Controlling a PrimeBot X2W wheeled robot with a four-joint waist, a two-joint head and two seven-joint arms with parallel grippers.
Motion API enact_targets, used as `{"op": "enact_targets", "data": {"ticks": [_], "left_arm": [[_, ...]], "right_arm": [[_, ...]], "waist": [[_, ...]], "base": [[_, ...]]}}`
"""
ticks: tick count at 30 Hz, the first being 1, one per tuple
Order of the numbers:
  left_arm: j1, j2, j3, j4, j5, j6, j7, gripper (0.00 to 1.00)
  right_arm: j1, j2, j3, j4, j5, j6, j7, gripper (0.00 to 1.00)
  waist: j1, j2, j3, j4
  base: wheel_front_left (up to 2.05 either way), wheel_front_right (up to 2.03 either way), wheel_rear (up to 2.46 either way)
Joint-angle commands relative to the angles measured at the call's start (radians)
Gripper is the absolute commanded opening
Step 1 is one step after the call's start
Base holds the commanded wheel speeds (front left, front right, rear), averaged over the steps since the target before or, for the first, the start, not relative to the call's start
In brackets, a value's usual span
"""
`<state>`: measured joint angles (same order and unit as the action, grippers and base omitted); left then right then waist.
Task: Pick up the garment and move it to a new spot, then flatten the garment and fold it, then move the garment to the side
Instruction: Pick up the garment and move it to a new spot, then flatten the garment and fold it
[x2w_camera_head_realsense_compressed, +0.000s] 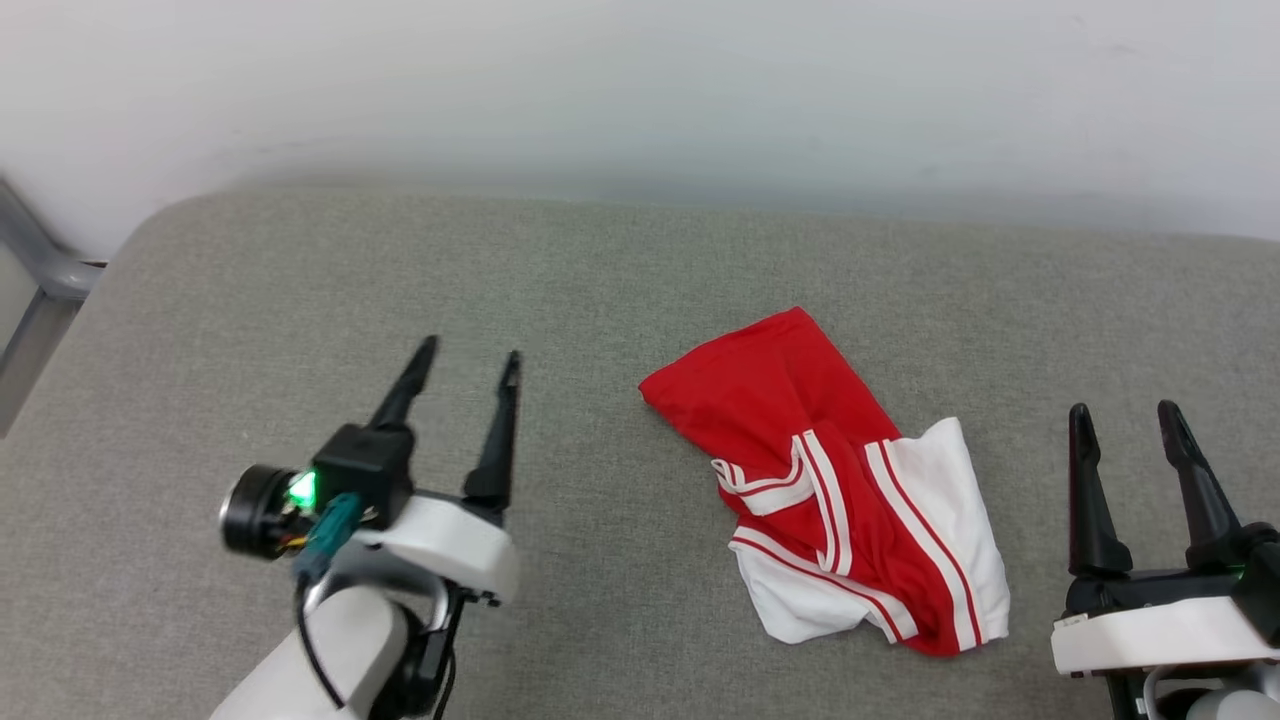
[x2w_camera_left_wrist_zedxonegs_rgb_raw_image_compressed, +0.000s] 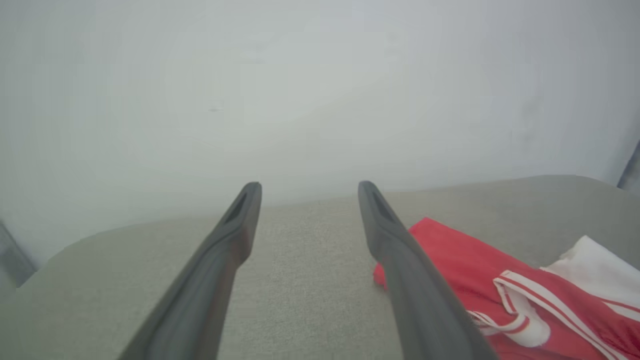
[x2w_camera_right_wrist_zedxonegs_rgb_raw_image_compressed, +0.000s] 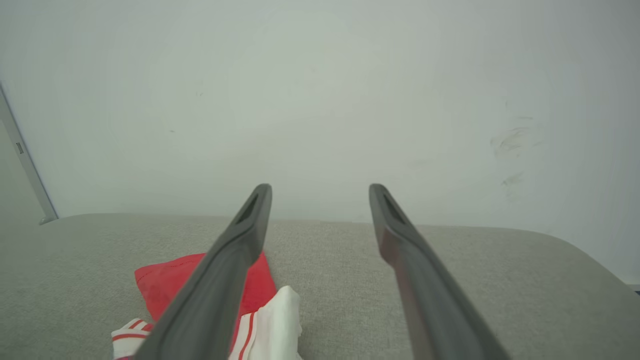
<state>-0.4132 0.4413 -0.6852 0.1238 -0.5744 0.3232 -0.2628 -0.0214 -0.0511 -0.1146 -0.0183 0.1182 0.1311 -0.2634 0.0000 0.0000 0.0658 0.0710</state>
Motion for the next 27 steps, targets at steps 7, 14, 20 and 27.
{"op": "enact_targets", "data": {"ticks": [7, 14, 20, 27], "left_arm": [[0.221, -0.071, 0.249, -0.088, 0.145, 0.011, -0.003, 1.0], [0.359, -0.166, 0.391, -0.097, 0.264, -0.072, -0.003, 1.0], [0.415, -0.233, 0.461, -0.073, 0.345, -0.138, -0.003, 1.0], [0.45, -0.29, 0.533, -0.07, 0.414, -0.198, -0.003, 1.0]], "right_arm": [[0.025, 0.002, 0.009, 0.014, -0.008, -0.001, -0.002, 1.0], [0.038, 0.002, 0.012, 0.034, -0.01, -0.001, -0.002, 1.0], [0.05, 0.002, 0.013, 0.049, -0.01, -0.001, -0.002, 1.0], [0.069, 0.002, 0.011, 0.068, -0.015, -0.001, -0.002, 1.0]], "waist": [[0.0, 0.0, -0.024, 0.014], [0.0, 0.0, -0.033, 0.015], [0.0, 0.0, -0.039, 0.011], [0.0, 0.0, -0.047, 0.008]], "base": [[0.0, 0.0, 0.0], [0.0, 0.0, 0.0], [0.0, 0.0, 0.0], [0.0, 0.0, 0.0]]}}
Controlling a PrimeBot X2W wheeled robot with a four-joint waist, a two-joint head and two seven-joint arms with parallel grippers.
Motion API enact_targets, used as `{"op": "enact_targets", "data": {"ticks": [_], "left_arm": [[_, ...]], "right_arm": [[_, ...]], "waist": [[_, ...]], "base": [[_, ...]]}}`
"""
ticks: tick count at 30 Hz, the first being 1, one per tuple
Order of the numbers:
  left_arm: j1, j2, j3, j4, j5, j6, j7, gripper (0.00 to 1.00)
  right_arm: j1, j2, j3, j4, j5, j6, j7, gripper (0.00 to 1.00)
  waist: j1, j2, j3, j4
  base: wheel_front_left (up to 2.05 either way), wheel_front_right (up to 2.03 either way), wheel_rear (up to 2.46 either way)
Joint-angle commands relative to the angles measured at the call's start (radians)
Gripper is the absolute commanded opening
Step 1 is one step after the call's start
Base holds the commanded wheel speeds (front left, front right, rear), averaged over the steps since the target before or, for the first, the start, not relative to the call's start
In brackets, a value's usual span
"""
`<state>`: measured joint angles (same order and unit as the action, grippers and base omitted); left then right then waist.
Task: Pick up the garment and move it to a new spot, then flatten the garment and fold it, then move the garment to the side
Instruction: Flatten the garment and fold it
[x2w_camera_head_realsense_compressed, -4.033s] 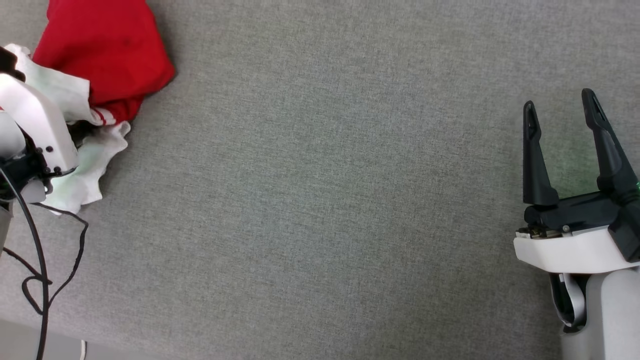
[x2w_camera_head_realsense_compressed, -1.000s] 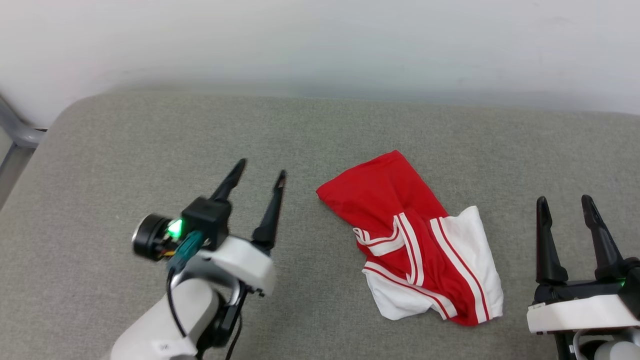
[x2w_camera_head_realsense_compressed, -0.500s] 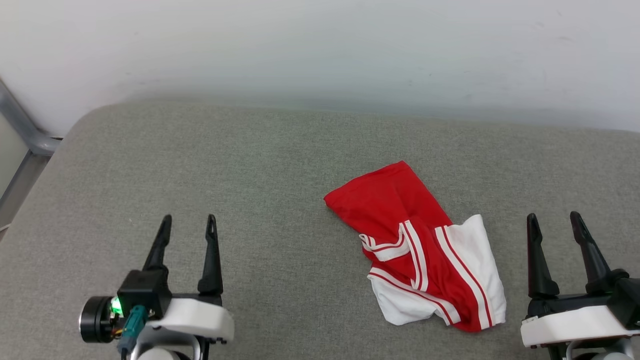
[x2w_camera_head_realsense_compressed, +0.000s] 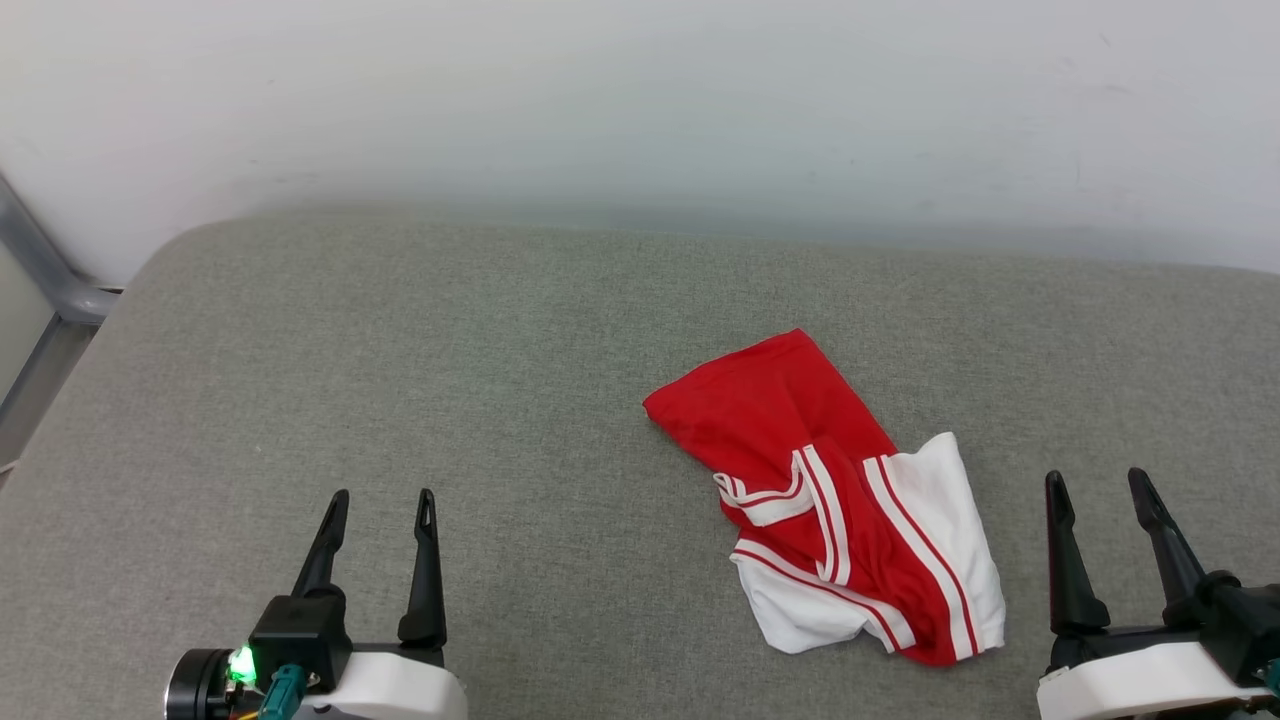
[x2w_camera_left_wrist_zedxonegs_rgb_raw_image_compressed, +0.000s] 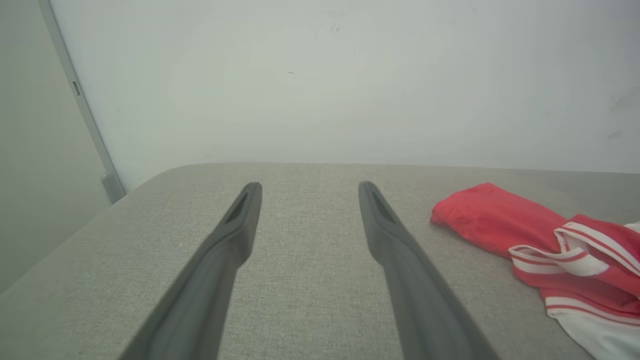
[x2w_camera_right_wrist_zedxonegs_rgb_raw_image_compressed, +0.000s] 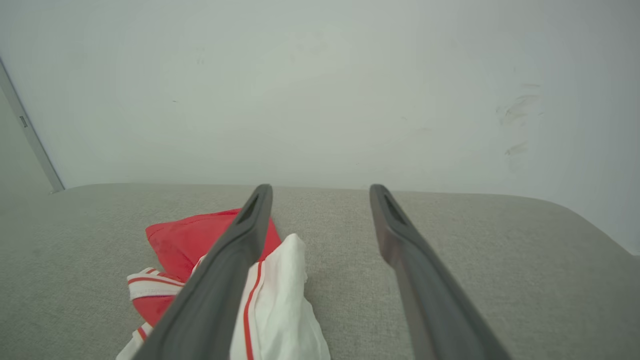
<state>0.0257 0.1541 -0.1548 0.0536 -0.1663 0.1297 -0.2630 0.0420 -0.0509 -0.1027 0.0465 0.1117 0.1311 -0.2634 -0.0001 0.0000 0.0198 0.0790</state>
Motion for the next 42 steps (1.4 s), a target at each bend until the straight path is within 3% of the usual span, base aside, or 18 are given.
{"op": "enact_targets", "data": {"ticks": [1, 12, 22, 25, 30, 42], "left_arm": [[0.013, -0.008, 0.011, 0.001, 0.014, -0.012, -0.003, 1.0], [0.027, -0.056, 0.076, 0.011, 0.073, -0.073, -0.003, 1.0], [0.01, -0.08, 0.098, 0.021, 0.098, -0.101, -0.003, 1.0], [0.006, -0.084, 0.101, 0.022, 0.1, -0.106, -0.003, 1.0], [-0.009, -0.088, 0.104, 0.025, 0.107, -0.118, -0.003, 1.0], [-0.041, -0.099, 0.106, 0.019, 0.109, -0.13, -0.003, 1.0]], "right_arm": [[0.008, 0.001, -0.001, 0.005, -0.008, -0.001, -0.002, 1.0], [0.013, 0.001, -0.011, 0.02, -0.007, -0.001, -0.002, 1.0], [-0.158, 0.001, -0.04, -0.068, -0.106, -0.001, -0.002, 1.0], [-0.21, -0.024, -0.024, -0.054, -0.115, -0.001, -0.002, 1.0], [-0.329, -0.156, 0.099, 0.054, -0.079, -0.001, 0.029, 1.0], [-0.451, -0.516, 0.505, 0.122, 0.24, -0.001, 0.599, 1.0]], "waist": [[0.0001, 0.0, -0.002, 0.0], [0.0001, 0.0, -0.011, -0.004], [0.0001, 0.0, 0.006, -0.009], [0.0001, 0.0, 0.013, -0.008], [0.0001, 0.0, 0.029, -0.007], [0.0001, 0.0, 0.089, 0.01]], "base": [[0.0, 0.0, 0.0], [0.0, 0.0, 0.0], [0.0, 0.0, 0.0], [0.0, 0.0, 0.0], [0.0, 0.0, 0.0], [0.0, 0.0, 0.0]]}}
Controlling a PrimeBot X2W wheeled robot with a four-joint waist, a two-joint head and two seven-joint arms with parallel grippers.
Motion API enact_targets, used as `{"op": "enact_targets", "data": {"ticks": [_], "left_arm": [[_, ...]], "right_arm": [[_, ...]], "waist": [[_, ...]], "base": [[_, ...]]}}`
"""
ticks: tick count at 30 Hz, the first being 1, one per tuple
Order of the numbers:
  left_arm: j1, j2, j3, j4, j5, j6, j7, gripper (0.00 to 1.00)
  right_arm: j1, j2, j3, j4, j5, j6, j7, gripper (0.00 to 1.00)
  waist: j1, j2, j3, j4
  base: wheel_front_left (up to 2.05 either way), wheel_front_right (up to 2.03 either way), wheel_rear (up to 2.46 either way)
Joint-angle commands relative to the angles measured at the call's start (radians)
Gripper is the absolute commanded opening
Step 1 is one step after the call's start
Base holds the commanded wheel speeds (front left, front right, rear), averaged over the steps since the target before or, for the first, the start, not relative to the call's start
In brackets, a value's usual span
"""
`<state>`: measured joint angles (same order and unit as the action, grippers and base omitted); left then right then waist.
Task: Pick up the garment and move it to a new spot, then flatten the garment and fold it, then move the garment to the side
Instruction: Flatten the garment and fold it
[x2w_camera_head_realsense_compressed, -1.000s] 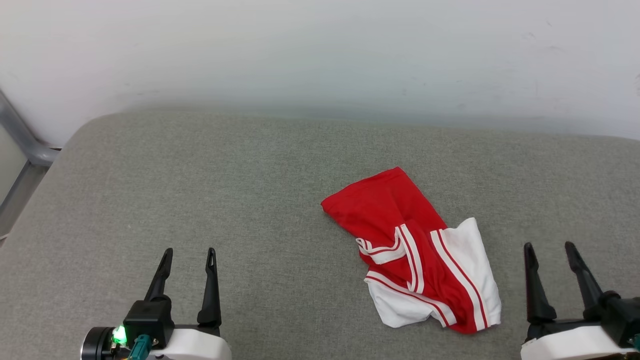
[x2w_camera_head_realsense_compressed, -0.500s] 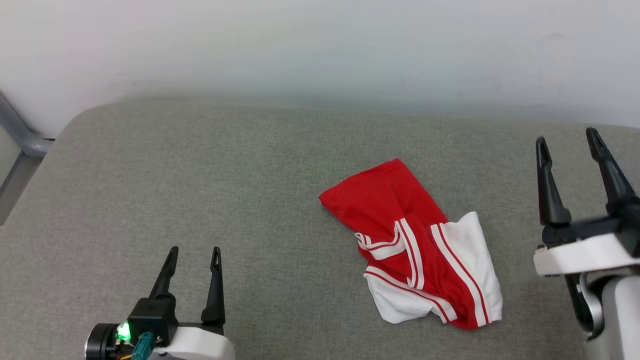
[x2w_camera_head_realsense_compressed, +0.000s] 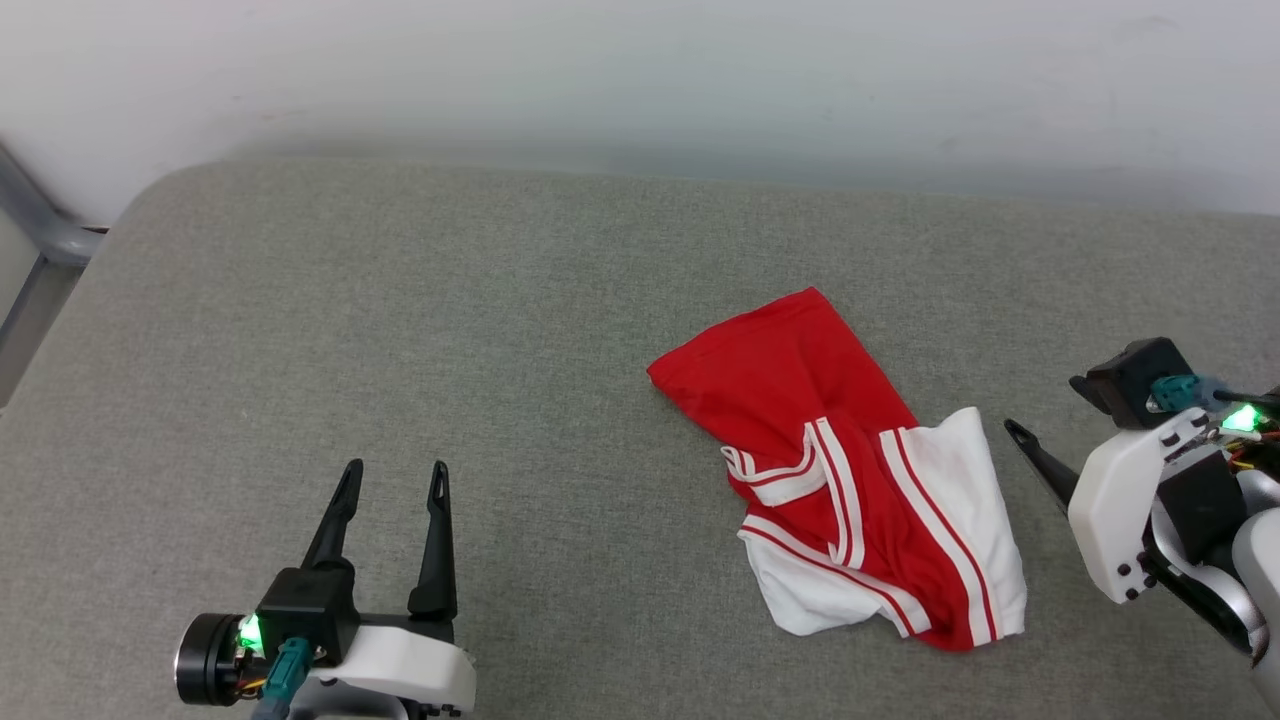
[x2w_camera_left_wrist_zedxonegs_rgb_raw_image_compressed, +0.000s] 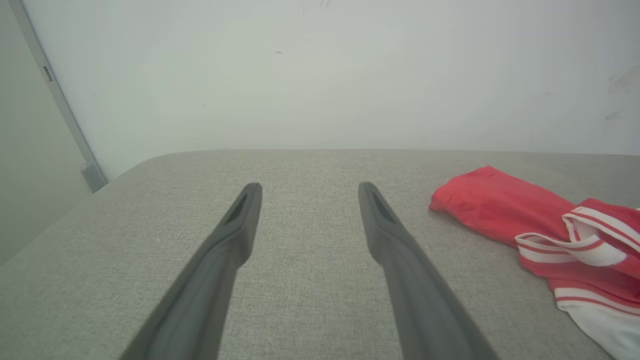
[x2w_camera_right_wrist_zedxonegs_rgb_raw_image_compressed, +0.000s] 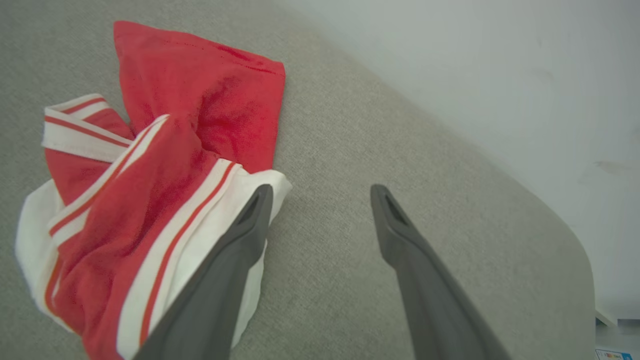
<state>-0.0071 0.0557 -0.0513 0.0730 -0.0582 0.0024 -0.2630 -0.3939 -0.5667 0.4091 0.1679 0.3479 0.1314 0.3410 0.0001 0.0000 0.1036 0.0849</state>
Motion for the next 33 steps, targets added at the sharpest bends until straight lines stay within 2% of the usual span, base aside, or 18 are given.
{"op": "enact_targets", "data": {"ticks": [1, 5, 16, 19, 20, 21, 22, 27, 33], "left_arm": [[-0.013, -0.001, 0.002, -0.001, -0.001, -0.002, -0.003, 1.0], [-0.032, -0.003, -0.003, -0.004, -0.005, -0.007, -0.003, 1.0], [-0.069, -0.006, -0.019, -0.001, -0.021, 0.0, -0.003, 1.0], [-0.072, -0.006, -0.019, 0.002, -0.024, 0.004, -0.003, 1.0], [-0.071, -0.006, -0.019, 0.002, -0.024, 0.005, -0.003, 1.0], [-0.069, -0.006, -0.017, 0.003, -0.025, 0.007, -0.003, 1.0], [-0.067, -0.006, -0.014, 0.003, -0.025, 0.007, -0.003, 1.0], [-0.051, -0.006, -0.014, 0.007, -0.024, 0.012, -0.003, 1.0], [-0.04, -0.005, -0.012, 0.006, -0.02, 0.013, -0.003, 1.0]], "right_arm": [[-0.017, -0.017, 0.022, 0.011, 0.03, -0.001, 0.024, 1.0], [-0.045, -0.07, 0.114, 0.054, 0.106, -0.002, 0.105, 1.0], [-0.052, -0.054, 0.352, 0.252, 0.192, -0.001, 0.174, 1.0], [-0.048, -0.039, 0.4, 0.295, 0.212, 0.0, 0.157, 1.0], [-0.052, -0.037, 0.412, 0.304, 0.217, 0.001, 0.149, 0.96], [-0.058, -0.034, 0.42, 0.306, 0.222, 0.0, 0.132, 0.2], [-0.066, -0.032, 0.422, 0.307, 0.226, 0.0, 0.112, 0.0], [-0.12, -0.045, 0.375, 0.318, 0.242, -0.002, 0.003, 0.0], [-0.135, -0.07, 0.231, 0.322, 0.263, -0.002, -0.105, 0.0]], "waist": [[-0.0001, 0.0, 0.011, 0.008], [-0.0001, 0.0, 0.04, 0.026], [-0.0001, 0.0, 0.113, 0.078], [-0.0001, 0.0, 0.115, 0.082], [-0.0001, 0.0, 0.114, 0.082], [-0.0001, 0.0, 0.112, 0.08], [-0.0001, 0.0, 0.109, 0.077], [-0.0001, 0.0, 0.085, 0.053], [-0.0001, 0.0, 0.057, 0.027]], "base": [[0.0, 0.0, 0.0], [0.0, 0.0, 0.0], [0.0, 0.0, 0.0], [0.0, 0.0, 0.0], [0.0, 0.0, 0.0], [0.0, 0.0, 0.0], [0.0, 0.0, 0.0], [0.0, 0.0, 0.0], [0.0, 0.0, 0.0]]}}
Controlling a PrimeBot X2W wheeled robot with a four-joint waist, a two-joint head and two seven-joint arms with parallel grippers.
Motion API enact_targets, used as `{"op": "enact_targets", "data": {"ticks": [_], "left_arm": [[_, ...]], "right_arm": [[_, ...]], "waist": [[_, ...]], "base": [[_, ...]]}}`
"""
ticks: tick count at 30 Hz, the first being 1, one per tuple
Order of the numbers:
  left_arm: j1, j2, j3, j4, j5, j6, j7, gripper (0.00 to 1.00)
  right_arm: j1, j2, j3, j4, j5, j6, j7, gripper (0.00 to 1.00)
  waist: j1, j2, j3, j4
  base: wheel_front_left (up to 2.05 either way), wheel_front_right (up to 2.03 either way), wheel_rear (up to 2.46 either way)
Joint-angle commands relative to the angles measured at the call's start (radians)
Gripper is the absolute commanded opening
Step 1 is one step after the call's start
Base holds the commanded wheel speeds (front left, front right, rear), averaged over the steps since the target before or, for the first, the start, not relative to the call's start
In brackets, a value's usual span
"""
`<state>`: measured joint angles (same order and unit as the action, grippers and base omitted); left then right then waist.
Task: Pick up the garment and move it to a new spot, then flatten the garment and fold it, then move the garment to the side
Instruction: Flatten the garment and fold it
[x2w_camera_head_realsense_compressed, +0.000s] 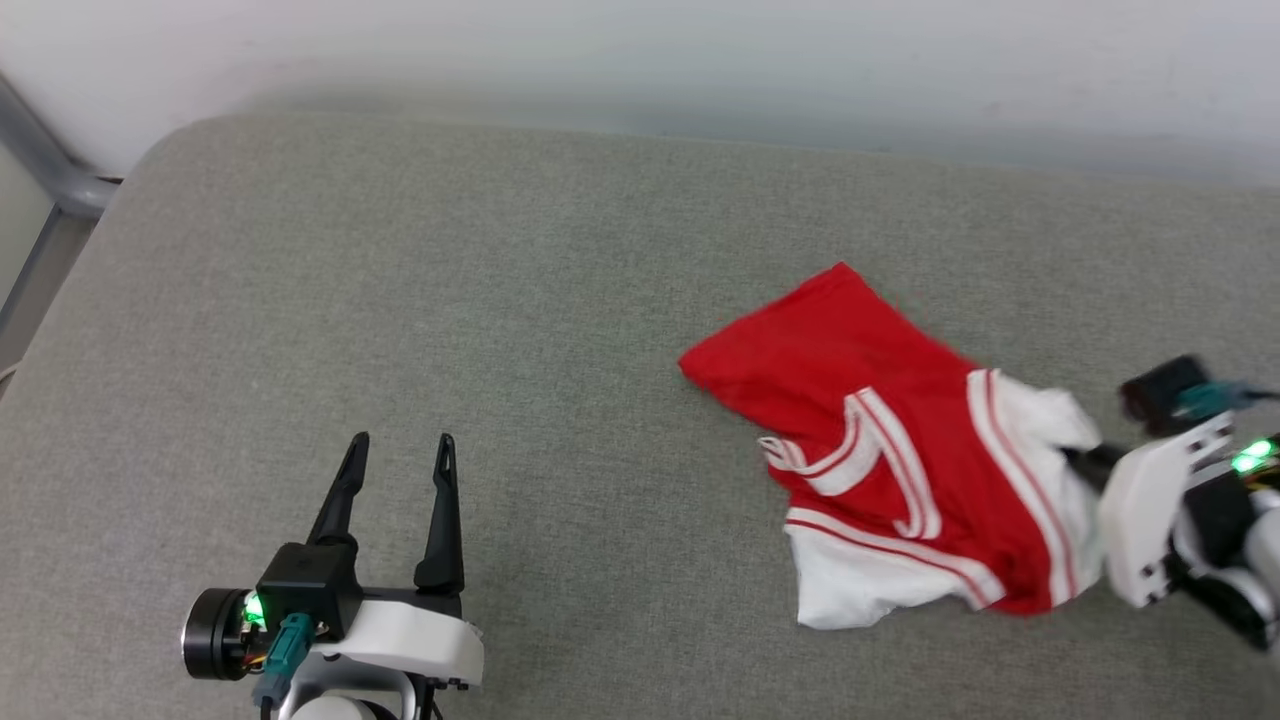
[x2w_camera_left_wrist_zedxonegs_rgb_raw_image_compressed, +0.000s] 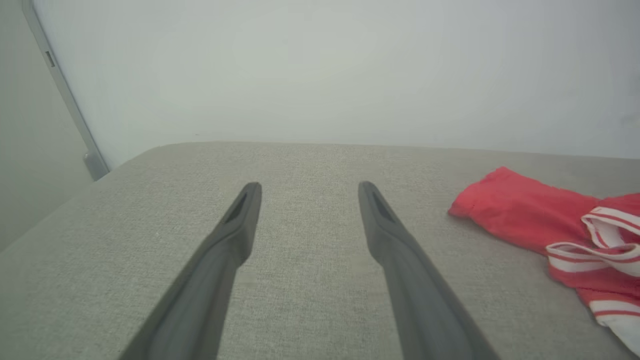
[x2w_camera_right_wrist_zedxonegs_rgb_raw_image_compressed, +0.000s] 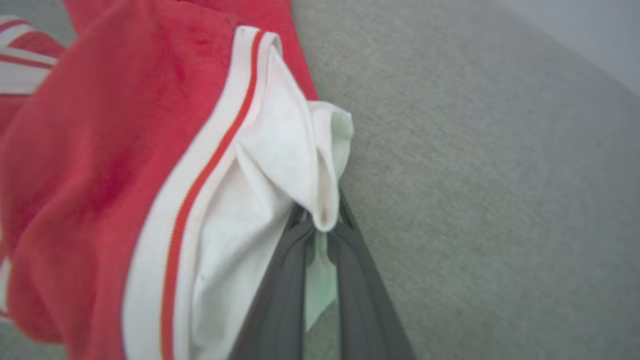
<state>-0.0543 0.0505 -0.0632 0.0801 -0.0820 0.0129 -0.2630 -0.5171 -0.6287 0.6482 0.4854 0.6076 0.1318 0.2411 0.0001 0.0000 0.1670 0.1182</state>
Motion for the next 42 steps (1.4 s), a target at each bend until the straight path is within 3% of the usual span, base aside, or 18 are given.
{"op": "enact_targets", "data": {"ticks": [1, 6, 11, 19, 21, 24, 29, 33, 38, 42], "left_arm": [[0.009, 0.0, 0.001, -0.001, 0.004, 0.003, -0.003, 1.0], [0.017, 0.0, -0.002, -0.002, 0.004, 0.003, -0.003, 1.0], [0.022, 0.0, -0.01, -0.001, -0.003, 0.004, -0.003, 1.0], [0.029, -0.001, -0.013, 0.003, -0.006, 0.005, -0.003, 1.0], [0.031, -0.001, -0.01, 0.004, -0.003, 0.006, -0.003, 1.0], [0.036, 0.0, -0.006, 0.006, 0.0, 0.005, -0.003, 1.0], [0.048, -0.001, -0.003, 0.007, 0.008, -0.001, -0.003, 1.0], [0.055, 0.0, 0.0, 0.005, 0.012, -0.001, -0.003, 1.0], [0.07, -0.001, 0.0, 0.002, 0.016, -0.003, -0.003, 1.0], [0.069, -0.001, -0.007, -0.002, 0.015, -0.005, -0.003, 1.0]], "right_arm": [[-0.003, -0.015, -0.037, 0.012, 0.006, -0.002, -0.016, 0.0], [0.048, -0.033, -0.202, 0.094, 0.018, -0.002, -0.051, 0.0], [0.104, -0.032, -0.345, 0.251, 0.01, -0.002, -0.068, 0.0], [0.145, 0.031, -0.45, 0.474, -0.012, -0.002, -0.128, 0.03], [0.121, 0.041, -0.469, 0.489, -0.024, -0.002, -0.179, 1.0], [0.08, 0.054, -0.491, 0.477, -0.053, -0.002, -0.263, 1.0], [0.035, 0.062, -0.498, 0.373, -0.101, -0.002, -0.353, 1.0], [0.022, 0.073, -0.465, 0.192, -0.123, -0.002, -0.325, 1.0], [0.091, 0.077, -0.397, -0.122, -0.101, -0.002, -0.143, 1.0], [0.161, 0.024, -0.342, -0.364, -0.06, -0.002, 0.061, 1.0]], "waist": [[-0.0001, 0.0, -0.01, -0.009], [-0.0001, 0.0, -0.021, -0.015], [-0.0001, 0.0, -0.025, -0.007], [-0.0001, 0.0, -0.031, 0.004], [-0.0001, 0.0, -0.035, 0.0], [-0.0001, 0.0, -0.046, -0.006], [-0.0001, 0.0, -0.065, -0.016], [-0.0001, 0.0, -0.079, -0.022], [-0.0001, 0.0, -0.09, -0.025], [-0.0001, 0.0, -0.087, -0.02]], "base": [[0.0, 0.0, 0.0], [0.0, 0.0, 0.0], [0.0, 0.0, 0.0], [0.0, 0.0, 0.0], [0.0, 0.0, 0.0], [0.0, 0.0, 0.0], [0.0, 0.0, 0.0], [0.0, 0.0, 0.0], [0.0, 0.0, 0.0], [0.0, 0.0, 0.0]]}}
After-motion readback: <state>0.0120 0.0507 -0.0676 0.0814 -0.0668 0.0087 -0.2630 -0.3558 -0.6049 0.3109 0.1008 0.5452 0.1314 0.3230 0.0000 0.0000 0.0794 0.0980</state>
